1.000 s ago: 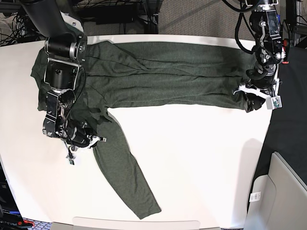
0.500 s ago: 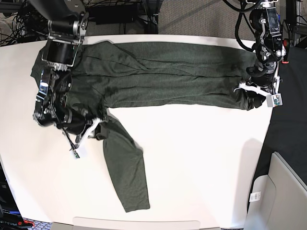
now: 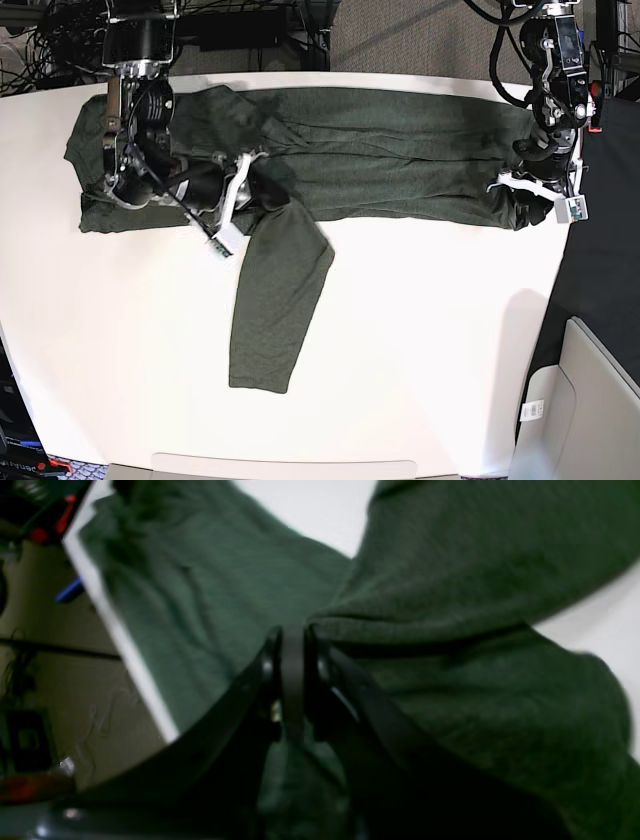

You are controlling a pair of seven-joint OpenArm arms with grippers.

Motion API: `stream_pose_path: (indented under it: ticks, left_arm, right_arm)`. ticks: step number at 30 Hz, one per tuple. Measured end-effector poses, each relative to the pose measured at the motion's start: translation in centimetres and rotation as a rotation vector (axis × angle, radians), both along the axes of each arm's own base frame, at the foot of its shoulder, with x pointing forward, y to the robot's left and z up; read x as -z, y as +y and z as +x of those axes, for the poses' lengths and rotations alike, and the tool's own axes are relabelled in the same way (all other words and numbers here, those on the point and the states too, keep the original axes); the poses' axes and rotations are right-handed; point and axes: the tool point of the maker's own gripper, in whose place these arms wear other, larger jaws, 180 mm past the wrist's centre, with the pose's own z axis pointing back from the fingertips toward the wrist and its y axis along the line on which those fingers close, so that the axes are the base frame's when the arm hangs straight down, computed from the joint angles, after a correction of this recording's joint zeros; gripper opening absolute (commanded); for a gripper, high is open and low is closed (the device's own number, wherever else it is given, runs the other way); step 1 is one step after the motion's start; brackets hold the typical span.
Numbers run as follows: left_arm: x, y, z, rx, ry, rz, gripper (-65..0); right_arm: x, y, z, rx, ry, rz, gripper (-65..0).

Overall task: Fold the T-shirt properly
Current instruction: 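Lift the sleeve with the right gripper and fold it across the body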

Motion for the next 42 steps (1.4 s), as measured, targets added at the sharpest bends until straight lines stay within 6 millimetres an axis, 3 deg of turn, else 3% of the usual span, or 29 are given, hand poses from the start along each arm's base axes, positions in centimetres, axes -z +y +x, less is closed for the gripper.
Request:
stream_pose_path:
  ticks: [5, 13, 16, 21, 23, 31, 37, 42]
  left_arm:
    - [0.0, 0.0, 0.0, 0.000, -0.001, 0.000, -44.7]
    - [0.1, 0.0, 0.0, 0.000, 0.001, -0.001, -44.7]
    - [0.2, -0.2, 0.0, 0.000, 0.002, -0.006, -44.7]
    - [0.5, -0.6, -0.2, -0.004, 0.006, -0.022, -44.7]
    - [0.7, -0.5, -0.5, -0.005, 0.013, -0.020, -44.7]
    - [1.0, -0.6, -0.8, -0.004, 0.022, -0.021, -44.7]
    - [1.1, -0.6, -0.9, -0.005, 0.027, -0.021, -44.7]
    - [1.1, -0.6, -0.9, -0.003, 0.026, -0.021, -44.7]
  right_arm:
    - [0.1, 0.9, -2.9, -0.057, 0.008, -0.026, -64.4]
    - [0.5, 2.3, -5.1, -0.152, 0.012, -0.059, -63.3]
    - [1.4, 1.1, -5.0, -0.143, 0.011, -0.132, -53.6]
    - [1.5, -0.5, -4.5, -0.137, 0.000, -0.177, -29.6]
    - [1.1, -1.2, -3.5, -0.106, -0.015, -0.178, -24.7]
    - [-3.1, -7.3, 4.9, 0.167, -0.154, -0.121, -24.4]
    - [-2.6, -8.2, 10.3, 0.239, -0.153, -0.186, -24.4]
    - [-3.2, -6.7, 14.5, 0.271, -0.183, -0.193, -24.4]
